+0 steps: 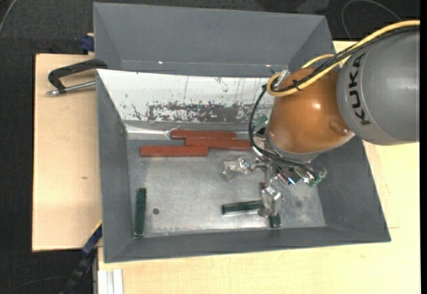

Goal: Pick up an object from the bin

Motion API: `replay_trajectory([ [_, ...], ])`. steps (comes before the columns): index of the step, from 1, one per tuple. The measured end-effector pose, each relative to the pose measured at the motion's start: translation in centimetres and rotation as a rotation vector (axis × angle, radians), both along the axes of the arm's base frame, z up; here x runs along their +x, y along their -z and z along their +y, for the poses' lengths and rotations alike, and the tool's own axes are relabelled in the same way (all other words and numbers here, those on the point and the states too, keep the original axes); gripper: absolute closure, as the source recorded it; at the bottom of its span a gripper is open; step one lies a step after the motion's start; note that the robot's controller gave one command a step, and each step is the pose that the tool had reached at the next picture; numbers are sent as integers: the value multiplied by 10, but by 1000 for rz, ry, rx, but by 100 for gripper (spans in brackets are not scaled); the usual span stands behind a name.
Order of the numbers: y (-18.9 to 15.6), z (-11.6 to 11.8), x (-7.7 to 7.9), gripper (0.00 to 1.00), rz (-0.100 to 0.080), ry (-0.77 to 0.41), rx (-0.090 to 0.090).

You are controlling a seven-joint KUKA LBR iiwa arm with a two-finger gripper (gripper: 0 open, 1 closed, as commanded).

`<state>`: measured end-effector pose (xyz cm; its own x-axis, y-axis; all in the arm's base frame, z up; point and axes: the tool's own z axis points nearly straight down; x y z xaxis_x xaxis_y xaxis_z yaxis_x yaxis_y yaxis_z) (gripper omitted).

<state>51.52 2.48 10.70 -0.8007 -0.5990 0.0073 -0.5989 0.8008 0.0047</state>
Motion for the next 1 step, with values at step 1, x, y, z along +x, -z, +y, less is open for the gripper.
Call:
replay_trajectory([
  [1, 38, 21, -23, 0, -5, -193, 3],
])
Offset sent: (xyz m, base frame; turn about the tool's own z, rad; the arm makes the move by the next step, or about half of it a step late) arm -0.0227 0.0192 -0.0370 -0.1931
